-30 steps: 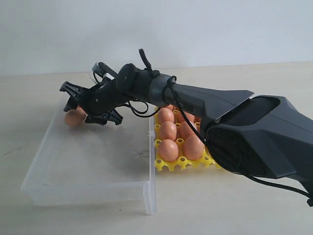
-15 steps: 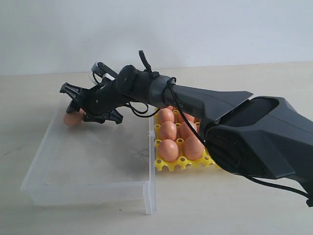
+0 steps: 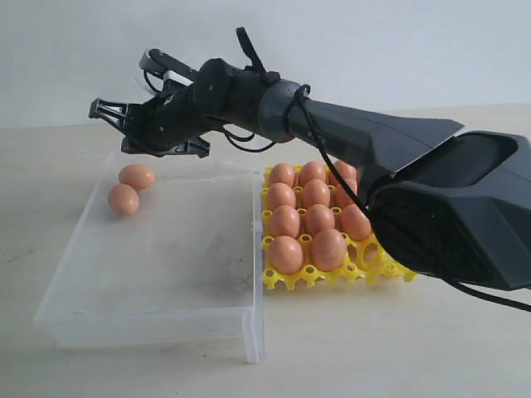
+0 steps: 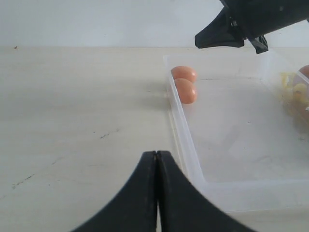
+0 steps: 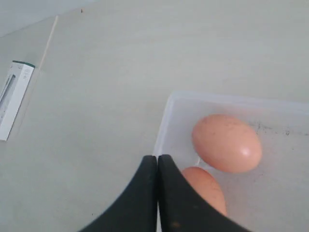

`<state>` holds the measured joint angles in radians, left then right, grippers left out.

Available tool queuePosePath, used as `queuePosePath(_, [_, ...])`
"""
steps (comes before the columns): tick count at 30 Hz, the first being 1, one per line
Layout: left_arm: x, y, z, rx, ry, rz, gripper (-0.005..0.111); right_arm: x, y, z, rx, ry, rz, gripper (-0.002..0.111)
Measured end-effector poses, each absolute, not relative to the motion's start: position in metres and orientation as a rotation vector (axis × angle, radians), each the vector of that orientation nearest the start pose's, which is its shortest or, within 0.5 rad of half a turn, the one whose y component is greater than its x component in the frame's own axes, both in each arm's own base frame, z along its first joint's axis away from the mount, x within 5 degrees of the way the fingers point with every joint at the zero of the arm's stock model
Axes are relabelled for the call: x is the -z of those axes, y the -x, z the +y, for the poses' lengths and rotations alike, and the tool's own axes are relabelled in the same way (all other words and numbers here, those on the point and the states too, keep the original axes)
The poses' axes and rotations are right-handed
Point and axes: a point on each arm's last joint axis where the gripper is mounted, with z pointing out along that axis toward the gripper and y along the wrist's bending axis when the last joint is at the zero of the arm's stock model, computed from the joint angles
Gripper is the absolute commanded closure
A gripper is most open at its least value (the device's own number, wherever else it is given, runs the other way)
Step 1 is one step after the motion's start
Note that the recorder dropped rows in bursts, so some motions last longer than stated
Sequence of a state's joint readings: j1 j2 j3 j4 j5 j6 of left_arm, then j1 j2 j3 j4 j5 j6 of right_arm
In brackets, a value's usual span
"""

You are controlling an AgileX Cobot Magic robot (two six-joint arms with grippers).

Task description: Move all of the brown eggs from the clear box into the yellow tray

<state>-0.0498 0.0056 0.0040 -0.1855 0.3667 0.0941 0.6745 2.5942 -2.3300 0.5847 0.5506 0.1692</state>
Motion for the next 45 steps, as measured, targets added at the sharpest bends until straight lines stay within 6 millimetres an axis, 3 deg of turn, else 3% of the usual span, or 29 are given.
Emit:
queuePosePath(3, [-0.179,-0.053,-0.009,0.151,-0.019,1.856,0.107,-0.164,-0.437,0.383,-1.011,0.195,2.395,0.107])
queuePosePath(5, [-0.179,-0.053,-0.009,0.151,-0.019,1.856,0.107,-0.162,-0.437,0.383,-0.997,0.226,2.394,0.100])
queuePosePath(12, [-0.179,-0.053,-0.009,0.151,-0.019,1.856,0.107,-0.148,-0.434,0.385,-0.951,0.338,2.414,0.051])
queuePosePath(14, [-0.179,-0.053,-0.009,0.151,-0.019,1.856,0.107,-0.143,-0.434,0.386,-0.945,0.348,2.419,0.047])
queuePosePath(25, [-0.179,-0.053,-0.009,0.151,-0.019,1.856,0.107,-0.136,-0.435,0.389,-0.950,0.322,2.394,0.048])
queuePosePath(33, [-0.179,-0.053,-0.009,0.151,-0.019,1.856,0.107,-0.099,-0.429,0.396,-0.965,0.299,2.464,0.049])
queuePosePath(41, [-0.179,-0.053,-0.009,0.151,-0.019,1.856,0.107,-0.090,-0.428,0.398,-0.989,0.266,2.476,0.049])
queuePosePath(43, [-0.179,-0.053,-0.009,0.151,-0.019,1.856,0.107,-0.089,-0.427,0.400,-1.007,0.248,2.479,0.057])
queuePosePath(45, [-0.179,-0.053,-0.009,0.151,-0.019,1.856,0.107,-0.087,-0.427,0.400,-1.017,0.237,2.484,0.085])
